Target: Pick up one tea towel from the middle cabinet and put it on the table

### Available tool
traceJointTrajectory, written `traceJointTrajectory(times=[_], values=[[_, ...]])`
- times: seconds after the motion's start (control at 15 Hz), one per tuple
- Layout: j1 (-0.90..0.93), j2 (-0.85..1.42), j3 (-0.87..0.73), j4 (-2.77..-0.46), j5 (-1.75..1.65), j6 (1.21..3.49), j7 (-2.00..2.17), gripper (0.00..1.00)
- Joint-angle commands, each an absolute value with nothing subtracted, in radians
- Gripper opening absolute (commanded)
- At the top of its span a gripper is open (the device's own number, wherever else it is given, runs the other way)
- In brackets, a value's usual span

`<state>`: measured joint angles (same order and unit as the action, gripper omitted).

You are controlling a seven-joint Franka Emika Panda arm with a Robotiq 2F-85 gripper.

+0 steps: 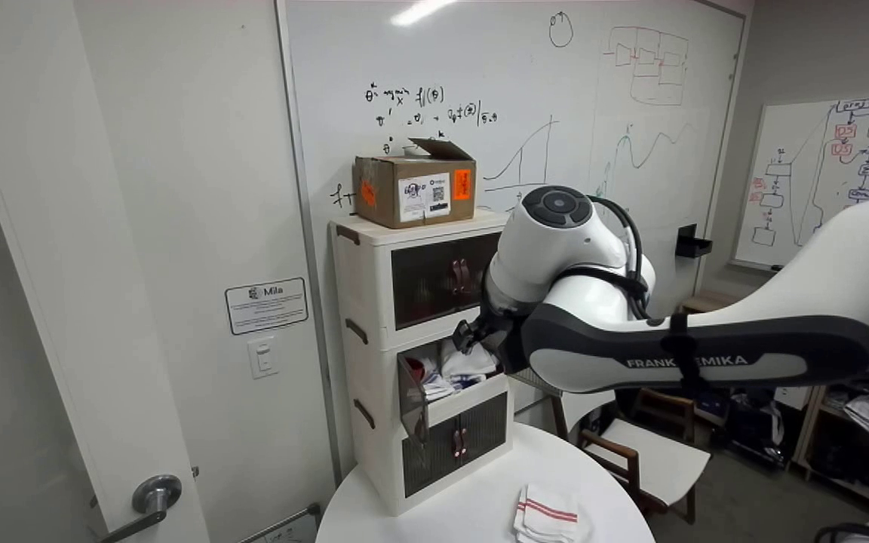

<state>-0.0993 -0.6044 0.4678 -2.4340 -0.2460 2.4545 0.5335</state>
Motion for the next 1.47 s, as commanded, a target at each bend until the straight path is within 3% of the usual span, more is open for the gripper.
traceJointTrajectory(times=[0.0,0.4,1.0,1.07,1.4], values=[[-0.19,-0.559,0.522,-2.444,-0.447,2.607,0.563,1.0],[-0.43,-0.416,0.673,-2.458,-0.766,2.865,0.694,1.0],[-0.814,-0.159,1.032,-2.343,-1.195,2.777,1.009,1.0],[-0.753,-0.235,0.96,-2.401,-1.104,2.821,0.938,1.0],[-0.766,-0.217,0.972,-2.397,-1.119,2.818,0.952,1.0]])
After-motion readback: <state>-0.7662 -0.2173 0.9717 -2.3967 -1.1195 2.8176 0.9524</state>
